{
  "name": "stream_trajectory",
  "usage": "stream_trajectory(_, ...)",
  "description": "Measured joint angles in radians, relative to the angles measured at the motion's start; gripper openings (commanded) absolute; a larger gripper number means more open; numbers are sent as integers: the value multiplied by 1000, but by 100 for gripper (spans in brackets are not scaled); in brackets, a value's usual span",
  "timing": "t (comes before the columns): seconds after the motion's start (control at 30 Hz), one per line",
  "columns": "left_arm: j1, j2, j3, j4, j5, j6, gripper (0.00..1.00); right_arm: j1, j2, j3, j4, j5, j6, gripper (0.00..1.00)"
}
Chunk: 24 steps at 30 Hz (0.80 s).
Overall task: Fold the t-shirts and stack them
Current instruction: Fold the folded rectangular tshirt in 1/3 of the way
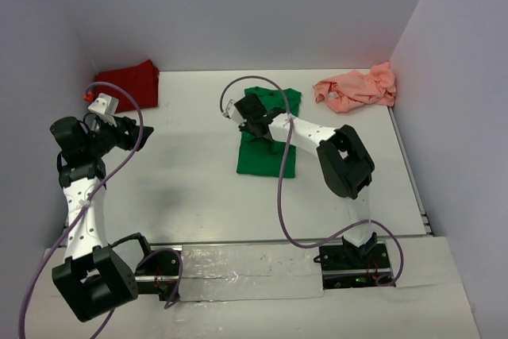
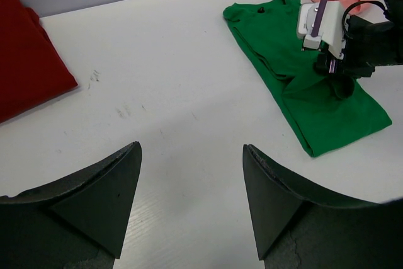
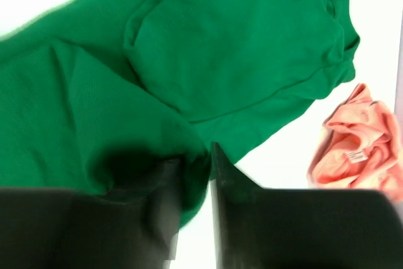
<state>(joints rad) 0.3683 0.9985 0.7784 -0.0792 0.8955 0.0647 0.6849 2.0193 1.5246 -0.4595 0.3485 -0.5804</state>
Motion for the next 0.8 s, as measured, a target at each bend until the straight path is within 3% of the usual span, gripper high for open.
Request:
stream_trajectory(0.03,0,0,0,0,1,0,75,4,1,0,9,7,0,53)
stream_trajectory(0.1,0,0,0,0,3,0,75,7,2,-2,49,31,-9,56)
stream_trajectory(0.37,0,0,0,0,9,3,75,16,2,-133,493,309,-94,56)
stream_trajectory(0.4,0,0,0,0,10,3,75,16,1,-142,526,331,-102,54)
stream_trajectory(0.47,0,-1,0,0,10,5,75,16,-3,-150,555,364,-107,27)
stream_trajectory(0.5,0,-1,0,0,10,7,75,16,-8,-151,546,366,-93,0)
stream_trajectory(0.8,0,-2,0,0,11,9,75,43,-239,-158,266,201,109,0)
